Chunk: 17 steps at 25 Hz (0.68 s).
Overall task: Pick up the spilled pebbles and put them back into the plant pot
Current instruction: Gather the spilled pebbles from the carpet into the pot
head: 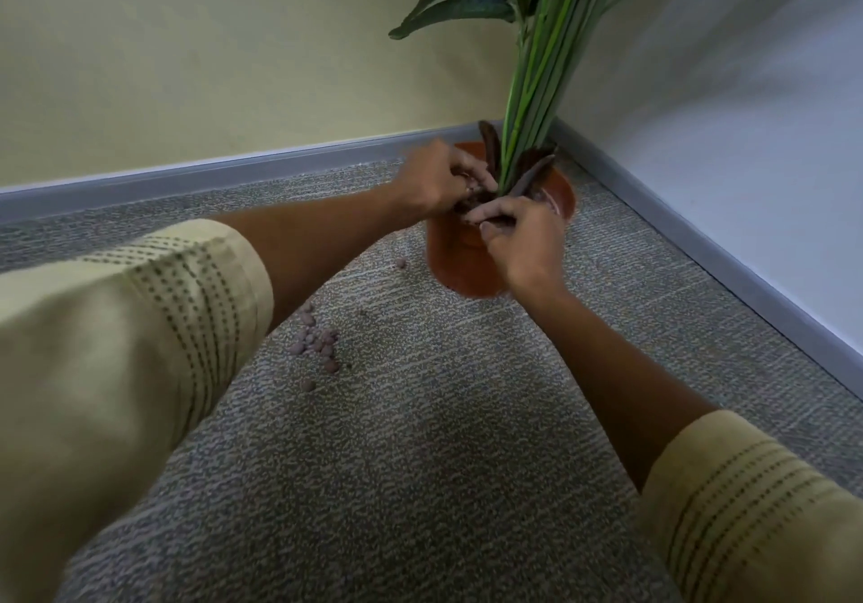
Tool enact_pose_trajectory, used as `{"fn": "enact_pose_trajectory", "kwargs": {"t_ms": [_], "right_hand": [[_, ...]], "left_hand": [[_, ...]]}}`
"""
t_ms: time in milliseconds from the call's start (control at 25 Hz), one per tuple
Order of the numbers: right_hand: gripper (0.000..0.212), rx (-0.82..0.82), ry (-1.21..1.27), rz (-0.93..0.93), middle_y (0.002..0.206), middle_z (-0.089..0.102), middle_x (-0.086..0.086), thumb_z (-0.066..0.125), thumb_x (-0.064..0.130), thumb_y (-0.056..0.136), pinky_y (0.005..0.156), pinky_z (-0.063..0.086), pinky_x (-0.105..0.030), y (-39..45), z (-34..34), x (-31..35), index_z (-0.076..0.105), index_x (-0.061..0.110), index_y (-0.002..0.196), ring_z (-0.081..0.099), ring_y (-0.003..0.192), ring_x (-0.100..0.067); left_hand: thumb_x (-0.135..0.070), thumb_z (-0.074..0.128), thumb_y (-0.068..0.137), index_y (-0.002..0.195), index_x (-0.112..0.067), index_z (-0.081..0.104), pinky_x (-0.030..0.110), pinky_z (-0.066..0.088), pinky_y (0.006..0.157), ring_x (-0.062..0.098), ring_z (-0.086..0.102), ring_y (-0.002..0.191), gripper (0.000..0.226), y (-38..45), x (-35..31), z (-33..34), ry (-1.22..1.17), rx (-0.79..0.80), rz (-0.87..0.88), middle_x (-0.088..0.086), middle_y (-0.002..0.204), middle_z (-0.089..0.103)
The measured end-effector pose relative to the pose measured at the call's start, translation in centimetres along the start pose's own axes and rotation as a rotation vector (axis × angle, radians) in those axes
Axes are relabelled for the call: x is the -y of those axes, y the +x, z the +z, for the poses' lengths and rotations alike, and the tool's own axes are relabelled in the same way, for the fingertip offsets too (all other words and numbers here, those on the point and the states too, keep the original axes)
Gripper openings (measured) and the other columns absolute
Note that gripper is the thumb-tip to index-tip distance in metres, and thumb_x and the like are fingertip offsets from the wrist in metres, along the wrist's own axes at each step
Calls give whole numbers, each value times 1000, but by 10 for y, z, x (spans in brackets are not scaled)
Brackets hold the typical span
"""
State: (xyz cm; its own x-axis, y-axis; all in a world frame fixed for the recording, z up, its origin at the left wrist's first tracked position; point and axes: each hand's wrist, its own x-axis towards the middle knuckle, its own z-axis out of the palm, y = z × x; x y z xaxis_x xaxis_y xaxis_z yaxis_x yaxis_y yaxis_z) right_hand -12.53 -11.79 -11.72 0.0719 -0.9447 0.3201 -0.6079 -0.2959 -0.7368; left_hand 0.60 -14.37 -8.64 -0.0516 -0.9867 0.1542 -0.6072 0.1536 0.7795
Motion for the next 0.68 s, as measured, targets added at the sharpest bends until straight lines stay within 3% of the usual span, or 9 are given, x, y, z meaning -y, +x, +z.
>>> {"fn": "enact_pose_trajectory", "kwargs": {"t_ms": [80,160,200,280,400,520,680], "right_hand": [[19,-39,-23,-81,97,71,-4,61,1,81,86,44,-13,-2,3,2,74,13,87,62,86,-10],[22,-22,-47,-227,96,68,-8,58,-3,79,88,46,-25,-5,16,5,73,11,87,62,90,-19],[23,28,-63,-296,95,68,-10,56,-4,79,86,44,-23,-6,26,7,73,10,88,61,90,-21],[24,179,-110,-376,97,66,-12,53,-3,82,82,41,-17,-6,53,10,71,9,92,62,89,-23],[33,442,-307,-345,115,58,-15,47,-3,85,95,45,-31,2,98,3,65,10,109,57,106,-29],[40,661,-557,-216,131,43,-19,43,-1,87,102,43,-41,14,128,-8,52,10,125,47,120,-37],[31,734,-687,-135,126,49,-22,42,-2,86,94,45,-40,19,138,-29,49,1,116,51,116,-39]], "left_hand": [[12,43,78,83,-14,76,35,53,92,24,64,106,42,-5,16,-11,-11,-72,-29,15,111,71],[11,42,80,68,-28,71,52,56,83,33,66,90,50,-16,45,-29,-8,-170,-109,21,100,72],[10,42,82,68,-28,70,55,56,79,31,64,84,49,-24,61,-38,3,-202,-147,23,97,72],[9,40,85,81,-22,72,47,57,72,27,60,80,45,-48,96,-51,83,-219,-219,21,98,71],[6,47,86,105,-11,69,29,46,78,28,61,93,34,-79,144,-65,337,-96,-321,21,112,66],[1,45,86,127,-10,54,36,40,99,34,50,120,43,-90,182,-75,579,57,-344,20,135,48],[-4,50,83,141,-19,37,40,38,106,36,40,132,61,-88,205,-66,671,177,-272,15,150,32]]}}
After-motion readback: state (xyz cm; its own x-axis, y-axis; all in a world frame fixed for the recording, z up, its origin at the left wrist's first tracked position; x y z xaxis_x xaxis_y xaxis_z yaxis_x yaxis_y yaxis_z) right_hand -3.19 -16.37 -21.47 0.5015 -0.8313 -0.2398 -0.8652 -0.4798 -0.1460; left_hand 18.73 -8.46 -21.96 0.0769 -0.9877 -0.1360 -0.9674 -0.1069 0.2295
